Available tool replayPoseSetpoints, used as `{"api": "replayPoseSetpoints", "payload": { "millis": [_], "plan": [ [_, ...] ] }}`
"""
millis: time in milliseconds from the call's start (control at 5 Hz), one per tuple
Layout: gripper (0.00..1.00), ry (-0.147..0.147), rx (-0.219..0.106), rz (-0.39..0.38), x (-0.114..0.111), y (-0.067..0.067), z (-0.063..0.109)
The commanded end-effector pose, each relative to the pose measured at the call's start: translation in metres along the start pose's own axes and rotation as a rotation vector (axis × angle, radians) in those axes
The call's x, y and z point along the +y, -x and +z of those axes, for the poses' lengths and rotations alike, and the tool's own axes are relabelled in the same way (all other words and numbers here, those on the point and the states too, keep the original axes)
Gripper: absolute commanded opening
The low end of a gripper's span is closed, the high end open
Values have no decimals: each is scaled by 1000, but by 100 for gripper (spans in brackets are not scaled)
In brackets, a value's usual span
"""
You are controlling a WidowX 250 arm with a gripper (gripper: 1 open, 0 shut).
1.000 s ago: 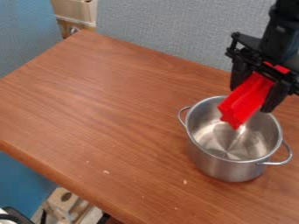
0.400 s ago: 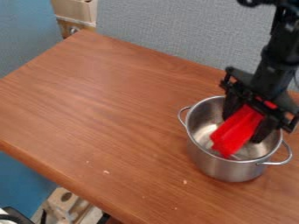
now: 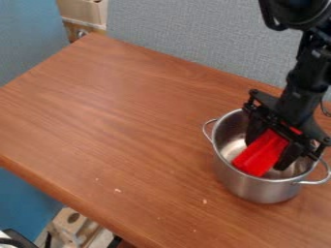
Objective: Put the red object in the metal pot
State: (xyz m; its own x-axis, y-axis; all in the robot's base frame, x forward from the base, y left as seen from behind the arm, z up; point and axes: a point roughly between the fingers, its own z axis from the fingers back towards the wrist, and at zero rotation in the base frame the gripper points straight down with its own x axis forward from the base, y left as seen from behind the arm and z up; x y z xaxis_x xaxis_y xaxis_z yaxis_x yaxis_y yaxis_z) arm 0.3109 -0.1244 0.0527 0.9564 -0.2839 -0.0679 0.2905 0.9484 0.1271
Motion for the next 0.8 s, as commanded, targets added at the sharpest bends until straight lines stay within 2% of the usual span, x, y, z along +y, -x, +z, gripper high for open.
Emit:
{"api": "replayPoseSetpoints", "payload": {
  "millis": [0, 600],
  "plan": [
    [0, -5, -50, 15, 6, -6, 10],
    [0, -23, -47, 27, 9, -8, -1]
  ]
}}
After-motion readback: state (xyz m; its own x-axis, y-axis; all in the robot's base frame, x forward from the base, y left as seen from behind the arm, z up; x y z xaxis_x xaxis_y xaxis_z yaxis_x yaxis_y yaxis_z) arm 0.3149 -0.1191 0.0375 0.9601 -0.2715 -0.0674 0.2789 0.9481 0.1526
